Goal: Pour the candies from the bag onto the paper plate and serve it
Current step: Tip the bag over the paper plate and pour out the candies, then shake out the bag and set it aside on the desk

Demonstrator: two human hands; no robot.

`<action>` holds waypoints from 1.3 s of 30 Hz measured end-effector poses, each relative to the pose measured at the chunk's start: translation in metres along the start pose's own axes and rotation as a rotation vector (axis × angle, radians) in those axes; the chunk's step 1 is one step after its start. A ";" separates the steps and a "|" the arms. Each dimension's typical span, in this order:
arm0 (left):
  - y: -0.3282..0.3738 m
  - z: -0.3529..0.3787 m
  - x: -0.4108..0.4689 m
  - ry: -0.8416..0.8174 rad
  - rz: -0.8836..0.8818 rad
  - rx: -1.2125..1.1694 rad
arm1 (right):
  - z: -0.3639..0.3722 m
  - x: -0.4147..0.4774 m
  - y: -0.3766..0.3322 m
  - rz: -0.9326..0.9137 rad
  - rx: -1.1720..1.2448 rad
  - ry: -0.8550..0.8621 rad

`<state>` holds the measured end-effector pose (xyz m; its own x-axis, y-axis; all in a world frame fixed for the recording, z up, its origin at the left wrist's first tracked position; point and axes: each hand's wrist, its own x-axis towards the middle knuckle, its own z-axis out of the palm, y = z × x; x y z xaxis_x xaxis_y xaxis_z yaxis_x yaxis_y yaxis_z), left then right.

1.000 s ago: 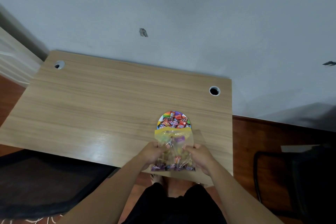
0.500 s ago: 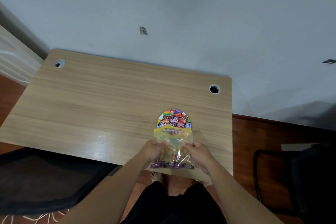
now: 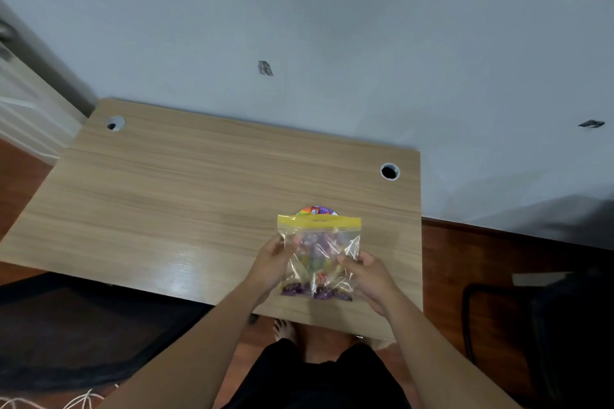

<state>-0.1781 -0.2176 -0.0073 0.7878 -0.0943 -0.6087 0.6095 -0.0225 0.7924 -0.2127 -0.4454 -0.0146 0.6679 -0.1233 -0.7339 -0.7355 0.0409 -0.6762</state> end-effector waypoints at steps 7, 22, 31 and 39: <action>0.038 -0.015 0.009 -0.036 0.093 -0.042 | -0.010 -0.016 -0.037 -0.084 0.214 -0.088; 0.084 -0.032 0.006 -0.073 0.474 0.098 | -0.011 -0.033 -0.108 -0.452 -0.322 0.031; 0.096 -0.041 0.003 -0.059 0.579 0.218 | 0.038 -0.037 -0.163 -0.823 -0.854 -0.088; 0.103 -0.059 -0.003 -0.036 0.585 0.066 | 0.066 -0.032 -0.168 -0.861 -0.842 -0.074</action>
<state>-0.1122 -0.1614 0.0736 0.9872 -0.1436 -0.0691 0.0672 -0.0180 0.9976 -0.1029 -0.3833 0.1181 0.9604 0.2661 -0.0831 0.1294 -0.6894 -0.7127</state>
